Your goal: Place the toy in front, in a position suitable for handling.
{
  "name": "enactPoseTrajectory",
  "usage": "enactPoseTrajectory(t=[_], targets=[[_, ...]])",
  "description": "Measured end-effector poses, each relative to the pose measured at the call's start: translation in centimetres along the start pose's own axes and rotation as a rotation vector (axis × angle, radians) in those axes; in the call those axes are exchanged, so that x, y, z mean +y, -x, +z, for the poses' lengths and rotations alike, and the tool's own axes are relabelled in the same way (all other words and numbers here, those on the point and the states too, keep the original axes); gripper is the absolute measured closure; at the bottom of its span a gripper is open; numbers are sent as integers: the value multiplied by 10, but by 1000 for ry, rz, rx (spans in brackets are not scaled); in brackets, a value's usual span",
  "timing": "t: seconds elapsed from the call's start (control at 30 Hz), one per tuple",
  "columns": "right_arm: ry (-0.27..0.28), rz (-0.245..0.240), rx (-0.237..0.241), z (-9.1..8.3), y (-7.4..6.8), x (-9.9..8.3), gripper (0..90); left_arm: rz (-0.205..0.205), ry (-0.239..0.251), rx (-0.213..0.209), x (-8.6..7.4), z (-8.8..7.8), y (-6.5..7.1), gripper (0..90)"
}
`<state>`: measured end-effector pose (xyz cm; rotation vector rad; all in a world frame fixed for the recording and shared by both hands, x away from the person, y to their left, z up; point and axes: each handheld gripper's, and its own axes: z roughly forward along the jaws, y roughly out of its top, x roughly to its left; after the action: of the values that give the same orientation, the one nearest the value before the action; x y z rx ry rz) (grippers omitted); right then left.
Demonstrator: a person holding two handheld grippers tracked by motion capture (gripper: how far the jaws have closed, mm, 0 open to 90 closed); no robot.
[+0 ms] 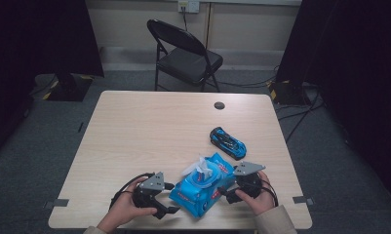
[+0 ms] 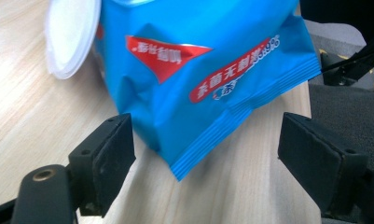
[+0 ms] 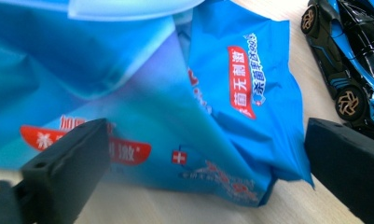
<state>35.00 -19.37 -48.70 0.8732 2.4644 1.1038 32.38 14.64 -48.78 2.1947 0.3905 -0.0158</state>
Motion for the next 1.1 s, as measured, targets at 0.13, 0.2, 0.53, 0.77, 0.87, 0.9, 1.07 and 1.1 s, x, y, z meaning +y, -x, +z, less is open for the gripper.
enactPoseTrajectory(t=[0.13, 0.2, 0.53, 0.77, 0.87, 0.9, 1.07, 1.1], targets=[[12, 2, 0, 4, -3, 5, 0, -8, 11, 4, 0, -5, -1, 186], [15, -6, 5, 7, -5, 7, 0, -4, 15, 10, 0, -8, -2, 188], [25, -19, 42, 40, -21, 33, 0, -39, -16, 56, -13, -38, -13, 183], [32, -51, 88, 67, -33, 56, 0, -55, -38, 95, -28, -64, -23, 195], [30, -62, 104, 78, -37, 65, 0, -68, -42, 110, -34, -72, -25, 194], [27, -67, 107, 81, -39, 68, 0, -72, -43, 119, -36, -74, -26, 192], [34, -79, 132, 96, -41, 80, 0, -101, -49, 145, -44, -83, -27, 182], [35, -77, 138, 98, -42, 82, 0, -106, -56, 150, -46, -84, -27, 180]])
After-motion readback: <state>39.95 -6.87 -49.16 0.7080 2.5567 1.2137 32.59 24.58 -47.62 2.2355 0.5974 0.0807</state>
